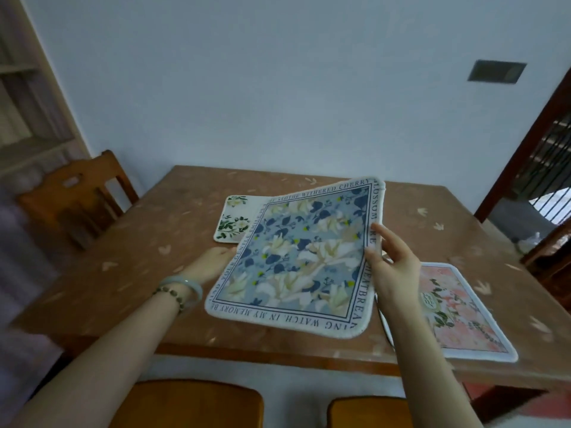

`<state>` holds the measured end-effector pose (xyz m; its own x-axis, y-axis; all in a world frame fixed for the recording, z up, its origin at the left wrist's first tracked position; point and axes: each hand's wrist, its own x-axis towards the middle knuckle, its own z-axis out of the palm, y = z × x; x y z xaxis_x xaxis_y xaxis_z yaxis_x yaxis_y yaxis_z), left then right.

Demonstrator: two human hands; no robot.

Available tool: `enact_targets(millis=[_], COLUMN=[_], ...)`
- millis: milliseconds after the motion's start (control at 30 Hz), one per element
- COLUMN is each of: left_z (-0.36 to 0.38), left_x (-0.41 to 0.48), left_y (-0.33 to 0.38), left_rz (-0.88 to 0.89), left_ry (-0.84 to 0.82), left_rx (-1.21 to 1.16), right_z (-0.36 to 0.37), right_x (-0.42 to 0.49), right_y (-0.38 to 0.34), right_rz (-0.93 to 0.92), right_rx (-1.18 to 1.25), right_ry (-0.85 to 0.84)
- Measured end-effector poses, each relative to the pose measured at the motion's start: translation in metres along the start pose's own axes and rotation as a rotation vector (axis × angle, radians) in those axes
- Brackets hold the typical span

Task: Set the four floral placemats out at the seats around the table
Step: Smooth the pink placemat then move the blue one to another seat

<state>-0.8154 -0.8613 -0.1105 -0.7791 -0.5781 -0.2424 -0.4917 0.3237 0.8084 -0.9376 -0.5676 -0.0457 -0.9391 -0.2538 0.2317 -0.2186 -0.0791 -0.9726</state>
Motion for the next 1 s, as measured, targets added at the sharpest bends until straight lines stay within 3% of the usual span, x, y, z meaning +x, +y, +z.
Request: enact_targets(millis=[233, 467, 733, 1000], left_z=[-0.068, -0.114, -0.133, -0.172], left_x=[-0.13, -0.224, -0.268, -0.272], left_y=[0.001, -0.001, 0.0, -0.013], left_rz=[-0.004, 0.084, 0.073, 0.074], left_ry=[0.249, 0.385, 0.551, 0.555], left_rx=[-0.298, -0.337, -0.306, -0.29], right_z=[-0.001, 0.012, 0.038, 0.078], right_x=[-0.058, -0.089, -0.097, -0.105], right_y=[-0.056, -0.08, -0.092, -0.109], right_rz=[0.067, 0.113, 0.119, 0.085], right_rx=[0.153, 0.179, 0.194, 0.174], right_ry=[-0.107, -0.209, -0.283, -0.281])
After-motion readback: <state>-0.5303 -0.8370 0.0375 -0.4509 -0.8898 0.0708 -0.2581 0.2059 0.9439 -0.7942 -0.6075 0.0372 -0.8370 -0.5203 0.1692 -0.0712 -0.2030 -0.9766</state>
